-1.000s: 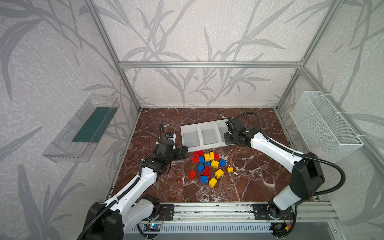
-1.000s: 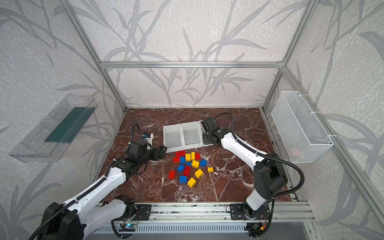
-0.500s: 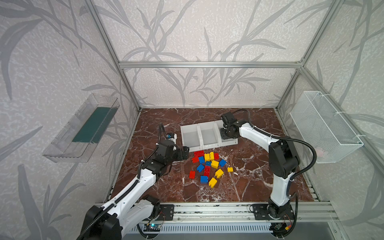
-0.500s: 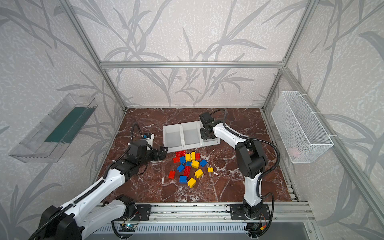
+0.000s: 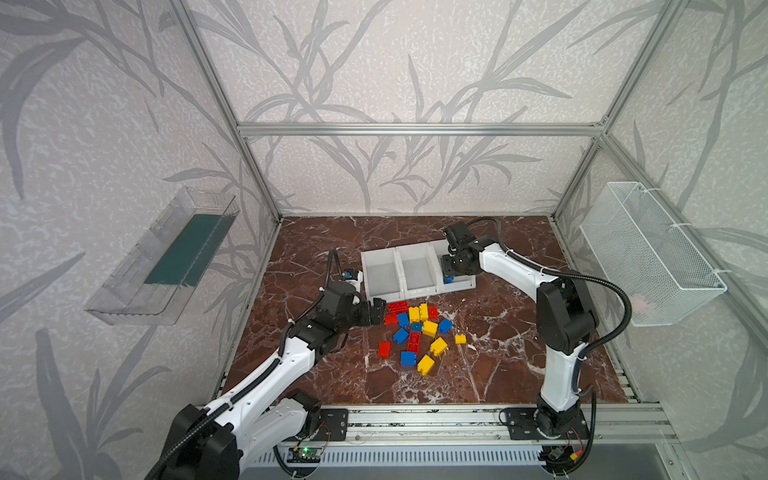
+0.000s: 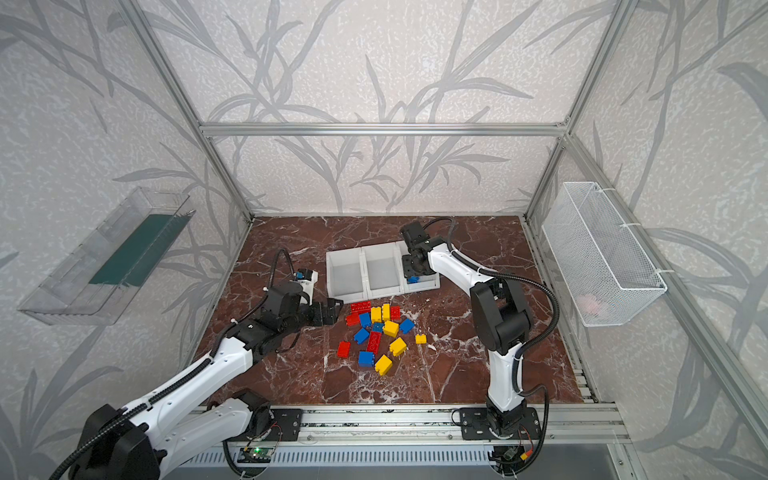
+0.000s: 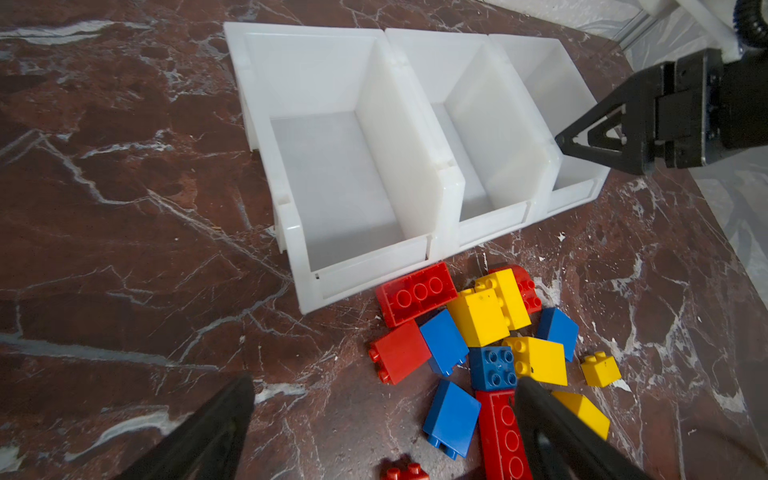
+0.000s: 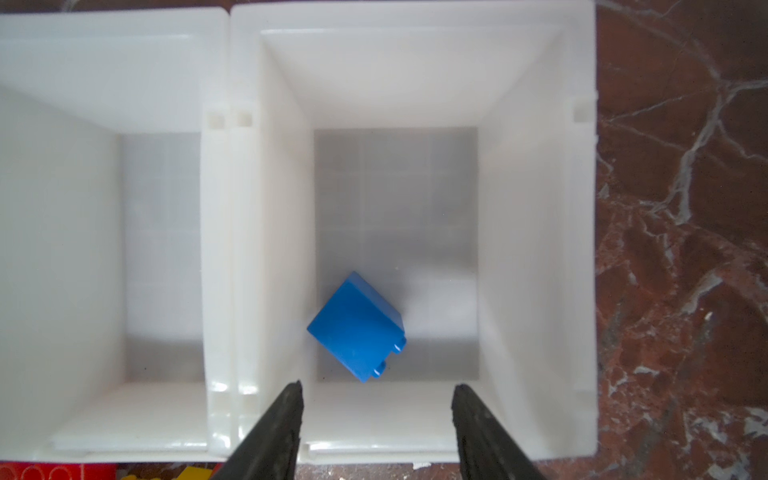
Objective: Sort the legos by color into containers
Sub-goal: 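Carry the blue brick into the bin's end compartment and open the right gripper, then grasp a yellow brick with the left gripper while the right arm draws back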
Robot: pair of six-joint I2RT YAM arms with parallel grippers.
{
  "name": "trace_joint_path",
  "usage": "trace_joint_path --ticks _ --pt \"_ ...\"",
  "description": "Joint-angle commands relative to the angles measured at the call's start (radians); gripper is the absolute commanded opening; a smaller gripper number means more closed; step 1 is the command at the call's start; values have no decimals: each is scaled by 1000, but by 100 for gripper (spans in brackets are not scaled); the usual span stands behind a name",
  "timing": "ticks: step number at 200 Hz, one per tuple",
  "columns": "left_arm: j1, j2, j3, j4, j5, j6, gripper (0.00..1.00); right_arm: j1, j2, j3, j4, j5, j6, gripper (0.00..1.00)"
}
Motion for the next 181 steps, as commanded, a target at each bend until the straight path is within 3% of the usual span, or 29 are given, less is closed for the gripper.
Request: trace_joint_path --ticks 1,46,108,139,181 --pt "-36 25 25 -30 22 44 99 -5 -95 -5 -30 -11 0 60" --pt "-188 106 102 -71 4 174 96 -5 -420 -328 16 -20 57 60" --pt "-373 330 224 -101 68 252 94 -4 -969 -769 -57 75 207 60" --pt "-450 451 309 -139 74 259 90 -3 -1101 -832 -149 93 250 60" --pt "-504 576 409 -224 40 240 83 -3 -1165 -874 -191 65 279 60"
